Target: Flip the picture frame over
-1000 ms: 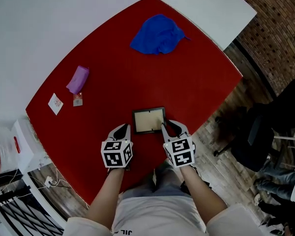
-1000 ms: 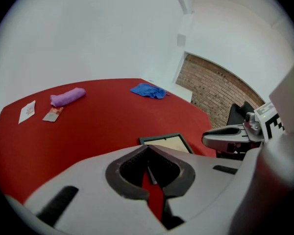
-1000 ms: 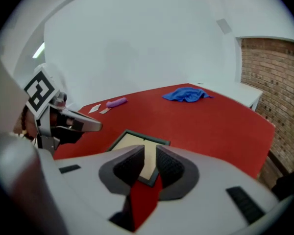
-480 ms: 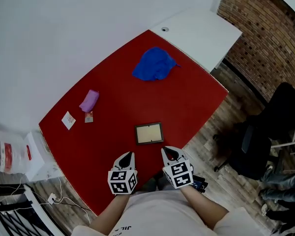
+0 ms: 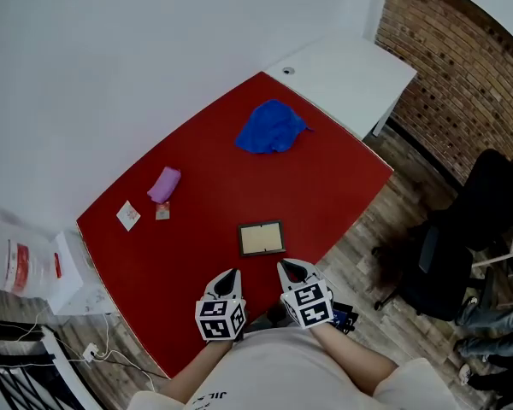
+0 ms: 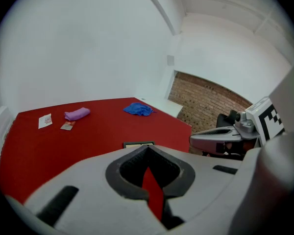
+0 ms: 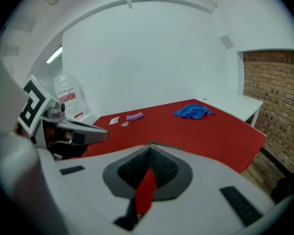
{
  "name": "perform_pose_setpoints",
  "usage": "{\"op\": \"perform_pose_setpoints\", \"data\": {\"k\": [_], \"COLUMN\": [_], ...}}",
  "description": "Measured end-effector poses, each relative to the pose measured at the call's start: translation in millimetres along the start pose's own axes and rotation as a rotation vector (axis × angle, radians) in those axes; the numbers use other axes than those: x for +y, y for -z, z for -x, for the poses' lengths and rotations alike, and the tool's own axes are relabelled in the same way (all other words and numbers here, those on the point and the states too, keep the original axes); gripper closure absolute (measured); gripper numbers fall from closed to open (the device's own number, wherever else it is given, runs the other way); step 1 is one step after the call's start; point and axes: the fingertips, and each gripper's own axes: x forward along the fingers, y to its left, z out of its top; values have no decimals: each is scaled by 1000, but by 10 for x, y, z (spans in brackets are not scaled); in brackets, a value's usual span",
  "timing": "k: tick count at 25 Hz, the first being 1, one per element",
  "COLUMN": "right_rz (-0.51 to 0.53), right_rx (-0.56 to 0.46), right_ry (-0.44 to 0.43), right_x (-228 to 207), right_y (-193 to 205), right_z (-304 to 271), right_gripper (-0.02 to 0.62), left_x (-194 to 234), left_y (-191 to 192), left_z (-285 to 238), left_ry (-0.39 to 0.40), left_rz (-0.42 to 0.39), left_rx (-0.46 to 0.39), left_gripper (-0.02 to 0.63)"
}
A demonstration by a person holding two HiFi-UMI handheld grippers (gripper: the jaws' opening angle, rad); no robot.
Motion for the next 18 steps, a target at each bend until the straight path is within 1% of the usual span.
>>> {"op": "perform_pose_setpoints", "data": {"k": [4, 18], "right_rz": [-14, -15], "right_rx": [4, 3], "right_ry": [8, 25], "right_x": [-33, -79], "right_y": [27, 38], "right_z": [26, 95], "right_gripper": [591, 591], "left_x": [-4, -33], "left_y": [-39, -16], "left_z": [22, 46], "left_ry": [-3, 6], "left_rz": [-16, -13], "left_rx": [-7, 0], "left_gripper": [600, 600]}}
